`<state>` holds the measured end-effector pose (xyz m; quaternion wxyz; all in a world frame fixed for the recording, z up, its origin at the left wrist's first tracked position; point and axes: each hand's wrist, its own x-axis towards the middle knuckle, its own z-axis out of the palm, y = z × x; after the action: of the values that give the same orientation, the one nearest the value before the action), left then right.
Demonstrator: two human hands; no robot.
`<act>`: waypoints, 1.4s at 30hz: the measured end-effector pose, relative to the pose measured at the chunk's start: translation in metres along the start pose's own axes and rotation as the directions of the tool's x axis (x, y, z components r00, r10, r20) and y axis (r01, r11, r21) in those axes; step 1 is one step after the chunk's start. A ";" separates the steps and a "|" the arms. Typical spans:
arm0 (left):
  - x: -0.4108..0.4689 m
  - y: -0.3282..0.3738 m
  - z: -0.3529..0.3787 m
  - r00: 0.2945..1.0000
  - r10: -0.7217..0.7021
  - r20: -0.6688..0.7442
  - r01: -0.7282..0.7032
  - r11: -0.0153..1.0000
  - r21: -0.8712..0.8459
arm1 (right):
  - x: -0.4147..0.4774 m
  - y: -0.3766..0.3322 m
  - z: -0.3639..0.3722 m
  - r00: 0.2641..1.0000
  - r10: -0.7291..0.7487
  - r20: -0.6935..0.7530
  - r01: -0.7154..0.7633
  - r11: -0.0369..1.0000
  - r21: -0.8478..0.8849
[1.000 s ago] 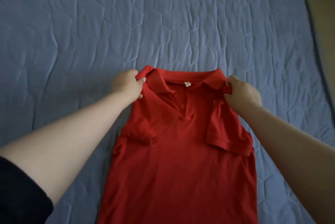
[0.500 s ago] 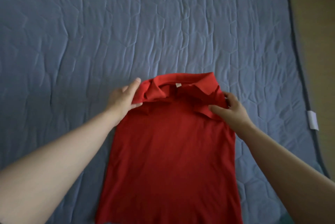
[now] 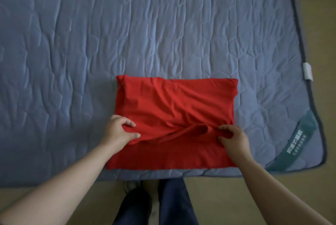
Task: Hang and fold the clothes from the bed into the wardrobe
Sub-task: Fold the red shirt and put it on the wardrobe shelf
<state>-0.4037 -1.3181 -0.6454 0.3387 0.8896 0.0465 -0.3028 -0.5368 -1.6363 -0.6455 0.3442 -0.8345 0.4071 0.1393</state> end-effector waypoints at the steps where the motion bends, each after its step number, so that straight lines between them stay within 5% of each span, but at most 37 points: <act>1: -0.002 -0.007 0.005 1.000 0.015 0.000 -0.015 1.000 0.004 | -0.001 0.007 0.004 0.999 0.024 -0.028 -0.024 1.000 0.009; 6: -0.003 -0.043 0.037 0.984 -0.084 -0.159 0.067 0.992 -0.110 | 0.000 0.017 0.029 0.906 0.397 -0.150 -0.317 0.868 0.384; 9: -0.004 -0.045 0.045 0.927 -0.367 -0.079 0.310 0.867 -0.389 | 0.009 0.006 0.029 0.790 0.601 0.122 -0.542 0.591 0.597; 13: -0.014 -0.047 0.050 0.874 -0.435 0.216 0.454 0.576 -0.680 | 0.016 -0.012 0.022 0.653 0.592 0.473 -0.724 0.306 0.618; 17: -0.014 -0.028 0.046 0.908 -0.392 0.146 0.342 0.494 -0.800 | 0.017 -0.015 0.025 0.690 0.560 0.459 -0.636 0.166 0.753; 20: -0.002 -0.013 0.038 0.908 -0.415 0.067 0.207 0.302 -0.931 | 0.007 -0.005 0.023 0.817 0.462 0.345 -0.518 0.326 0.791; 22: 0.002 -0.010 0.036 0.895 -0.447 0.007 0.217 0.421 -0.881 | -0.005 0.009 0.022 0.876 0.382 0.295 -0.453 0.442 0.774; 26: 0.003 -0.029 0.037 0.882 -0.472 0.018 0.381 0.689 -0.616 | -0.012 0.034 0.034 0.872 0.415 0.260 -0.462 0.521 0.717; 29: -0.003 -0.038 0.035 0.885 -0.441 0.148 0.438 0.684 -0.583 | -0.010 0.042 0.050 0.859 0.391 0.331 -0.491 0.445 0.749; 33: -0.016 -0.047 0.043 0.886 -0.342 0.313 0.463 0.693 -0.553 | -0.012 0.046 0.053 0.868 0.422 0.263 -0.490 0.635 0.597; 37: -0.016 -0.061 0.049 0.911 -0.356 0.209 0.412 0.779 -0.472 | -0.014 0.046 0.050 0.878 0.435 0.199 -0.472 0.718 0.511; 42: -0.017 -0.062 0.046 0.967 -0.248 -0.066 0.242 0.966 -0.089 | -0.020 0.029 0.040 0.942 0.332 -0.055 -0.318 0.931 0.177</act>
<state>-0.4590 -1.2977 -0.6986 0.3323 0.8735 0.1812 -0.3061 -0.5697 -1.6096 -0.6776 0.3669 -0.7293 0.5639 0.1250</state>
